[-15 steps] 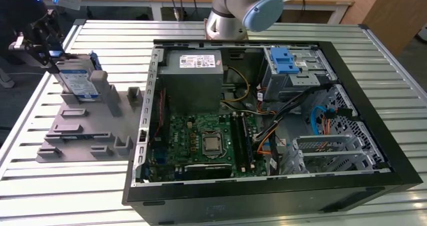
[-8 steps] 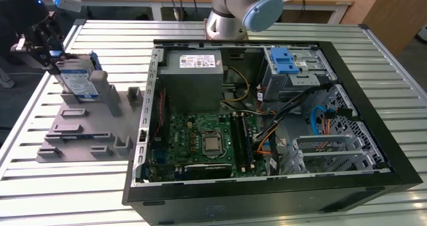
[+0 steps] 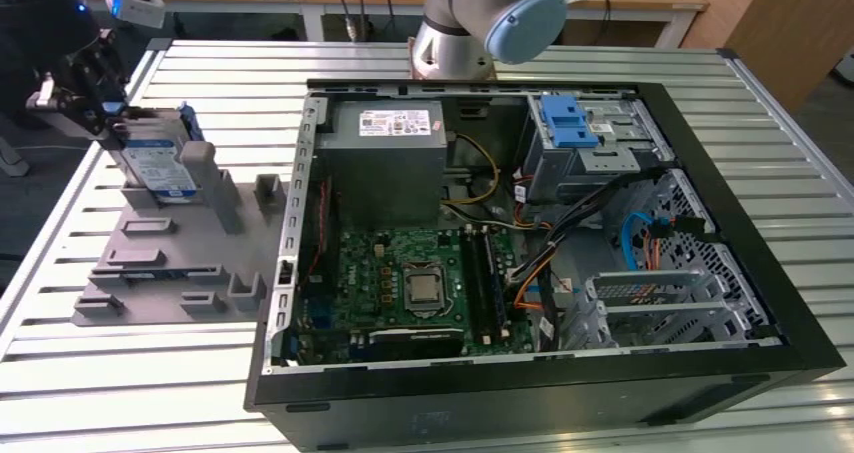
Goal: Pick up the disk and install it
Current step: 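Pick up the disk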
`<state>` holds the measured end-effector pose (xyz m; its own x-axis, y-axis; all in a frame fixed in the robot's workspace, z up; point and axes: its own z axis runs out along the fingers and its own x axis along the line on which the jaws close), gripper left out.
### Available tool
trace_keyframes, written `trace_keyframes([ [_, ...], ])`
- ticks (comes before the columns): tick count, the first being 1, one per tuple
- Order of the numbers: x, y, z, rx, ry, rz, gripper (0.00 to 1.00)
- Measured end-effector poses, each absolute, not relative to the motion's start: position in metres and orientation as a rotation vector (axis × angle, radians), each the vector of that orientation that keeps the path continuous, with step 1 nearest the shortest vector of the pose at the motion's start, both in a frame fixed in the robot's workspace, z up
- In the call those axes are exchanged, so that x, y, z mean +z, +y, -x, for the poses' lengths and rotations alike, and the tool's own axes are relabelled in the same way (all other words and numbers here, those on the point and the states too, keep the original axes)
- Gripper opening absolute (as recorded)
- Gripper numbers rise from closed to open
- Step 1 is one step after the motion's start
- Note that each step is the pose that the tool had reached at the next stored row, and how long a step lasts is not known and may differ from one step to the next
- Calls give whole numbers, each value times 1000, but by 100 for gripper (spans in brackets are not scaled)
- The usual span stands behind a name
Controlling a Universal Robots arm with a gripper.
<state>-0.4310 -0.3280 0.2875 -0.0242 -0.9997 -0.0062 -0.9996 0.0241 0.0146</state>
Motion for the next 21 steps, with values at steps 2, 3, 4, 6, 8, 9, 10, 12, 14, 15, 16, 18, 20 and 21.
trace_keyframes([
  [2,287,-328,431,-23,-2244,-2190,40],
  [3,287,-328,431,-23,-2244,-2190,40],
  [4,287,-328,431,-23,-2244,-2191,36],
  [6,287,-328,431,-23,-2244,-2191,36],
  [8,288,-328,431,-23,-2244,-2191,36],
  [9,289,-328,431,-23,-2244,-2191,36],
  [10,290,-328,431,-23,-2244,-2191,36],
  [12,291,-328,431,-23,-2244,-2191,36],
  [14,292,-328,431,-23,-2244,-2191,36],
  [15,293,-328,431,-23,-2244,-2190,36],
  [16,294,-328,431,-23,-2244,-2191,36],
  [18,295,-328,431,-23,-2244,-2191,36],
  [20,296,-328,431,-23,-2244,-2191,36],
  [21,297,-328,431,-23,-2244,-2191,36],
])
